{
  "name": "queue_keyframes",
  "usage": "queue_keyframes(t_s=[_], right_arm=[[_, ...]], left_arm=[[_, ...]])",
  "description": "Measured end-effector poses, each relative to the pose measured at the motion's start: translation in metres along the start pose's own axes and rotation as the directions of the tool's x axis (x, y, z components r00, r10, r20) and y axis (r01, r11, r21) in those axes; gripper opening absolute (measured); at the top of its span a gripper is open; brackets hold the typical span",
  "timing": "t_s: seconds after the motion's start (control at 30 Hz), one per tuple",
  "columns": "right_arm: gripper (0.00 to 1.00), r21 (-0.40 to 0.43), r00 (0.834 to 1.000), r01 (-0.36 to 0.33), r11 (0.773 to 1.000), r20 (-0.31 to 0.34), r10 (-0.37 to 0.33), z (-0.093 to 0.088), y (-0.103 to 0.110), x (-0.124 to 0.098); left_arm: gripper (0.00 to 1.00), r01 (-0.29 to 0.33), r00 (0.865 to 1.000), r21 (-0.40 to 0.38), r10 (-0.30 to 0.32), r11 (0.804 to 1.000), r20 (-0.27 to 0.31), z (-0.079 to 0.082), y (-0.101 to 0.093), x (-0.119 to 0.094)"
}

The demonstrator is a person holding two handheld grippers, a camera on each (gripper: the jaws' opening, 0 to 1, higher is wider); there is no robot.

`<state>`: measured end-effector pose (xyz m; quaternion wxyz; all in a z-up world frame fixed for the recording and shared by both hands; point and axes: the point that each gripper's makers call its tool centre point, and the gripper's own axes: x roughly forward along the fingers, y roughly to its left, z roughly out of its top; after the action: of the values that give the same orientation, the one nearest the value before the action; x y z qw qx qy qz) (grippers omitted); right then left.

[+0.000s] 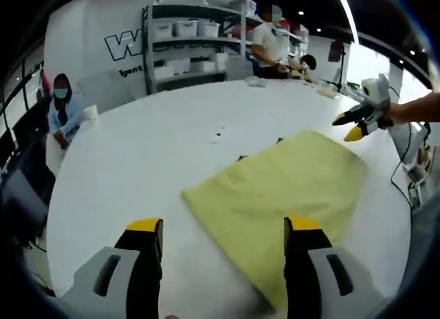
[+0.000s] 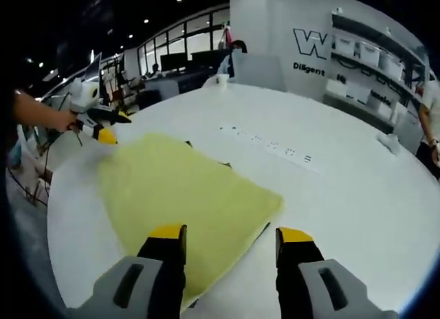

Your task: Fold the garment on the visible template until the final outline fits inside the template.

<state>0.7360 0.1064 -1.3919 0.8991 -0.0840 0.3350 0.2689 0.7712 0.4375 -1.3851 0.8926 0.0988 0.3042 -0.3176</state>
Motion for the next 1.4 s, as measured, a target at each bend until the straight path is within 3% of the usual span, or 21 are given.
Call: queue_keyframes(t_s=[0.9, 1.4], right_arm=[[0.38, 0.025, 0.999, -0.040, 0.999, -0.035, 0.040, -0.042, 0.035, -0.025], [0.36, 0.026, 0.995, -0.050, 0.998, -0.080, 0.052, -0.071, 0.050, -0.029]], left_arm=[[0.68, 0.009, 0.999, 0.003, -0.009, 1.000, -0.035, -0.039, -0.027, -0.034], [0.49, 0.055, 0.996, 0.016, -0.053, 0.998, -0.071, -0.064, -0.045, -0.043]])
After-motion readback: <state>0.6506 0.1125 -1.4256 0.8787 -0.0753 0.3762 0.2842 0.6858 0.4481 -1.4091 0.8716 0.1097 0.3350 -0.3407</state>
